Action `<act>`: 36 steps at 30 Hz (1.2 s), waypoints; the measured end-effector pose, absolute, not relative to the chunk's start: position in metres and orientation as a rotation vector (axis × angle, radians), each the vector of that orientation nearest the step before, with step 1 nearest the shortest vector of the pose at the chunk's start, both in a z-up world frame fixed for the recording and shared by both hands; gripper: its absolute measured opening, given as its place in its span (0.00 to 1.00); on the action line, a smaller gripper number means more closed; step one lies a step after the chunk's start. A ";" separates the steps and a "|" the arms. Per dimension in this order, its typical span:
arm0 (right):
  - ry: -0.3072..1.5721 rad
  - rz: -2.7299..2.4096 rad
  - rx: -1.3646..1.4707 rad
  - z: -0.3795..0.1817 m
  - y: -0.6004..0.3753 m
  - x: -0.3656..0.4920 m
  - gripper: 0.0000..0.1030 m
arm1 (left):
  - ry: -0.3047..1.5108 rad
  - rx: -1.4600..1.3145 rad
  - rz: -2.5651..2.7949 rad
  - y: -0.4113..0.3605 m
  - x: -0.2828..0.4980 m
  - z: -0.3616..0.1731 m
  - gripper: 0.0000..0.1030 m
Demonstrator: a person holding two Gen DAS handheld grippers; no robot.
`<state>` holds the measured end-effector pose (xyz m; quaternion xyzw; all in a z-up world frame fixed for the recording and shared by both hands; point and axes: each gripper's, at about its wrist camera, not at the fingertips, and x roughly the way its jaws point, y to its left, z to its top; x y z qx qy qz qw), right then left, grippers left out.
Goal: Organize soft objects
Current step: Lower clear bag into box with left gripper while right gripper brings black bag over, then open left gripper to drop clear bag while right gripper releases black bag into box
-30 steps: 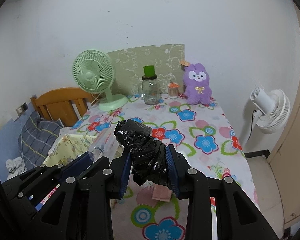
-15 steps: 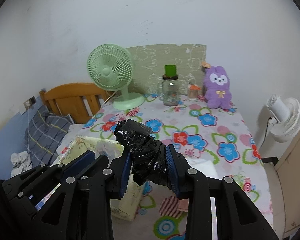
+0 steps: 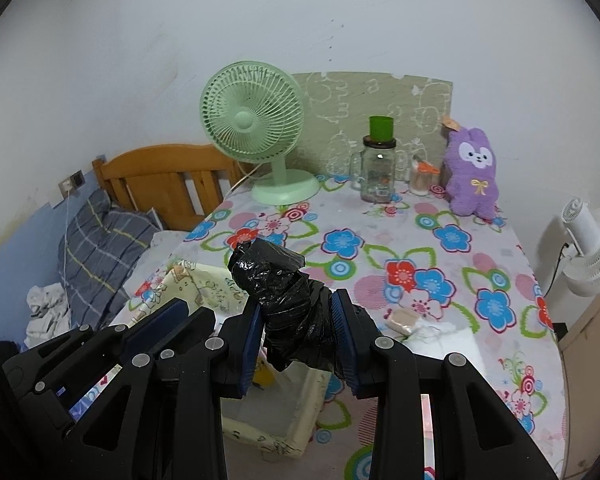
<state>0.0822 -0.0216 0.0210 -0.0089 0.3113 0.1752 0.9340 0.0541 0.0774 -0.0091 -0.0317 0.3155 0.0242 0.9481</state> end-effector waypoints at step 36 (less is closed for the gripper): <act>0.809 0.474 0.009 -0.037 0.039 0.118 0.67 | 0.798 0.004 0.098 0.128 0.080 -0.060 0.96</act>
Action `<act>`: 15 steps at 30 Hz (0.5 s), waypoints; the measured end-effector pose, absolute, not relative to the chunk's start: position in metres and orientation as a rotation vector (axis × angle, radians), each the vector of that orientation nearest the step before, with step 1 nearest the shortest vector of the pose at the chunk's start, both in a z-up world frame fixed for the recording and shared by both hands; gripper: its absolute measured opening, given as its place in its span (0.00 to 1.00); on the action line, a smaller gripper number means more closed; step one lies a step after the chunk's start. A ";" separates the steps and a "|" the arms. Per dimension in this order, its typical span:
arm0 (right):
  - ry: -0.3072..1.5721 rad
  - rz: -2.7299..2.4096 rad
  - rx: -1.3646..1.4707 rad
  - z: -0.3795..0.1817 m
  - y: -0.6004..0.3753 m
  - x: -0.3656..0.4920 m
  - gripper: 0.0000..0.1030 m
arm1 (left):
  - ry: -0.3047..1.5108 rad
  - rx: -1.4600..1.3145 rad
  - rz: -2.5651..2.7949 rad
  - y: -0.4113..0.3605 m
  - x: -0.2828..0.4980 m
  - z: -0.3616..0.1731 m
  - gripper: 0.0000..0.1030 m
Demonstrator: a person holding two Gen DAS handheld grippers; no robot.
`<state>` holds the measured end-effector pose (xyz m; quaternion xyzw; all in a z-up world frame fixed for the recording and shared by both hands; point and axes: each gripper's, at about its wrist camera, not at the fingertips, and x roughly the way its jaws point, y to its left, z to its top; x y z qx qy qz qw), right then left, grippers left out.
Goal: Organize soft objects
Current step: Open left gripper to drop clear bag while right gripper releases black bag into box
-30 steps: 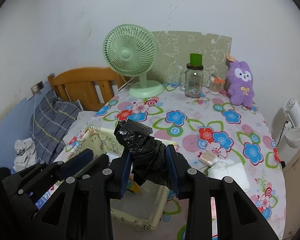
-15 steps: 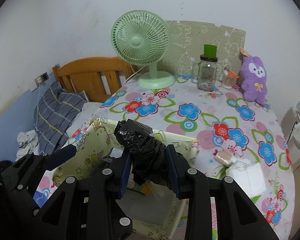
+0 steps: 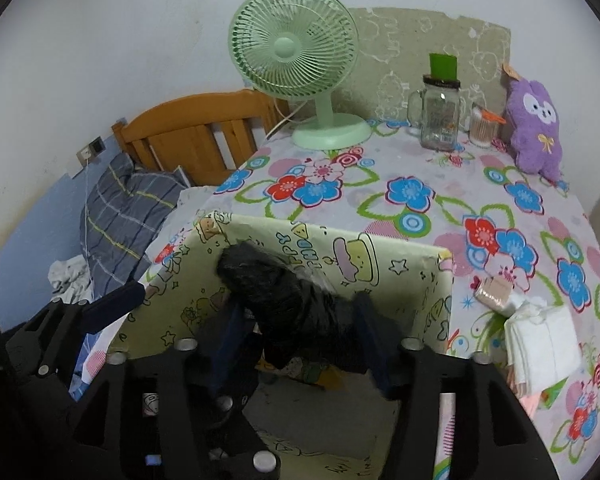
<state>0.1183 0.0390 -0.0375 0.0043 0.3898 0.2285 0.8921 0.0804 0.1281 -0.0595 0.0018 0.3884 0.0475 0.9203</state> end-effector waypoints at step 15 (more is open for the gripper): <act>0.747 0.435 -0.021 -0.028 0.032 0.107 0.89 | 0.779 0.004 0.096 0.125 0.075 -0.054 1.00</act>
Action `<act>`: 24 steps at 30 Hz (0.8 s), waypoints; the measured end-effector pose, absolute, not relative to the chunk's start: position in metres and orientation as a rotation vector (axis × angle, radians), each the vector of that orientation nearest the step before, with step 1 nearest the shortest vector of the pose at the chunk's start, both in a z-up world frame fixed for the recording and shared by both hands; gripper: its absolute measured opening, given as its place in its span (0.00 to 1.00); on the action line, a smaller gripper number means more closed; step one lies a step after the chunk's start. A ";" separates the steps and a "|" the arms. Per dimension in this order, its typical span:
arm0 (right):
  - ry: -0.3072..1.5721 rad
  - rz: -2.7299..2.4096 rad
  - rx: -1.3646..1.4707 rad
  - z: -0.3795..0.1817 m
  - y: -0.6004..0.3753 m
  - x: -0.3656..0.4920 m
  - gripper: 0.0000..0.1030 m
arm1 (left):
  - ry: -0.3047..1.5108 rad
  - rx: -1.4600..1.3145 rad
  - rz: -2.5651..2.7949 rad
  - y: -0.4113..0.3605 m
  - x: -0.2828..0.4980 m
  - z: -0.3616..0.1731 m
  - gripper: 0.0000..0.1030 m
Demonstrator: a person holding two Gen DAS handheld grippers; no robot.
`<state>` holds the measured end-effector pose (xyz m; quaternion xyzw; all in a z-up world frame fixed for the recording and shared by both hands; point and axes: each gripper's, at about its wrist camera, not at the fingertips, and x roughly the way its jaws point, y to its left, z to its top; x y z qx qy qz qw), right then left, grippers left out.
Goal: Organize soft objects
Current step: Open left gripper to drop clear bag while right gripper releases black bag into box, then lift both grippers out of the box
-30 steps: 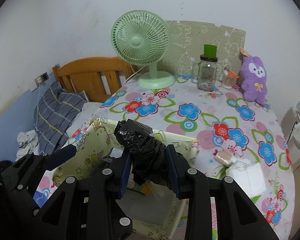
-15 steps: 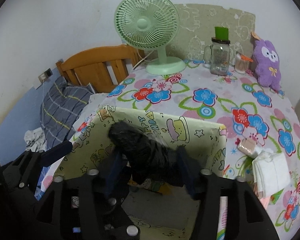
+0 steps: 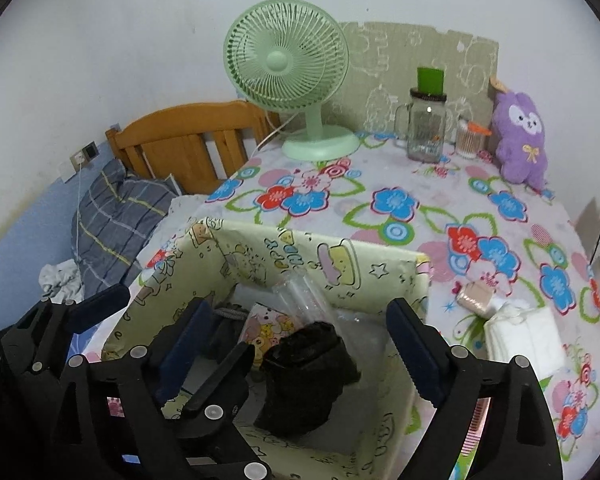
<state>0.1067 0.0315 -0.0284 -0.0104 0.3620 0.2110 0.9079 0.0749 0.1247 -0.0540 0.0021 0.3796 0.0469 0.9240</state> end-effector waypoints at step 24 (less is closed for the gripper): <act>0.667 0.368 -0.017 0.006 -0.013 0.082 0.90 | 0.702 -0.001 0.050 0.088 0.056 -0.021 1.00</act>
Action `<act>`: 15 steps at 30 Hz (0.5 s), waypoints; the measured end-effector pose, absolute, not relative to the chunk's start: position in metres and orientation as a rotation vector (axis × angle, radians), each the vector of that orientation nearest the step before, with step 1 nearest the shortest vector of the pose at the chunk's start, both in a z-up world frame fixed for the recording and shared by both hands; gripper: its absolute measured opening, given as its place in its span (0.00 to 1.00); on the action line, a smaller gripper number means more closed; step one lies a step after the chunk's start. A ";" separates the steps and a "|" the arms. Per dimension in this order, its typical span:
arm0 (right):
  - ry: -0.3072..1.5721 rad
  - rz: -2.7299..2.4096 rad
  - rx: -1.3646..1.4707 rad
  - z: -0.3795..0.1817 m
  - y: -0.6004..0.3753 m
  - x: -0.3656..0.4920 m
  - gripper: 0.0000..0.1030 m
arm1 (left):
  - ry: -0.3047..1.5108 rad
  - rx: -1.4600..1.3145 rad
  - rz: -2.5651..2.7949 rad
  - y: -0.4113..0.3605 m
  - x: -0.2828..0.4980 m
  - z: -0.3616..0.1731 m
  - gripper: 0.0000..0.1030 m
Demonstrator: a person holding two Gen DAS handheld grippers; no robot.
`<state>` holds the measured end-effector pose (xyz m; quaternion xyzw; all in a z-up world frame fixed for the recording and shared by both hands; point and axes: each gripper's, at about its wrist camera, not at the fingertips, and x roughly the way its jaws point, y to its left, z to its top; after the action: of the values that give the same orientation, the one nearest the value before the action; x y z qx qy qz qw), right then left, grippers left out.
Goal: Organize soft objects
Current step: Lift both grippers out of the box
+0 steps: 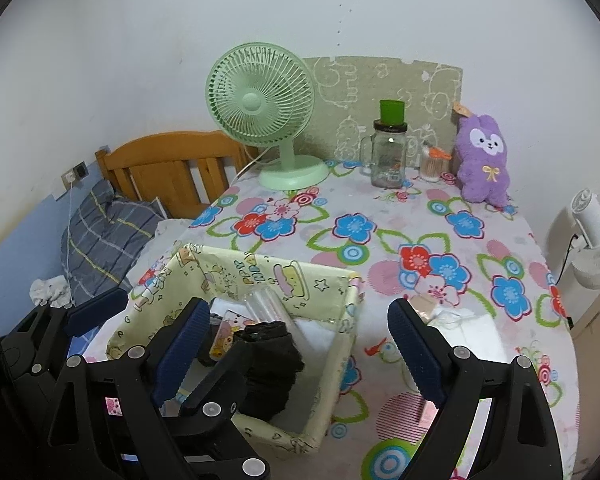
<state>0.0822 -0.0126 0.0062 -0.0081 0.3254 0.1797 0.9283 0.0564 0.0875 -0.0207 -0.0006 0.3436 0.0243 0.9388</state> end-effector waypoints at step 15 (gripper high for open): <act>0.631 0.314 -0.007 0.024 -0.046 0.064 0.90 | 0.658 0.000 0.000 0.057 0.044 -0.004 0.99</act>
<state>0.0642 -0.0461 0.0236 -0.0034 0.3089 0.1540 0.9385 0.0445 0.0567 -0.0038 -0.0001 0.3229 -0.0001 0.9464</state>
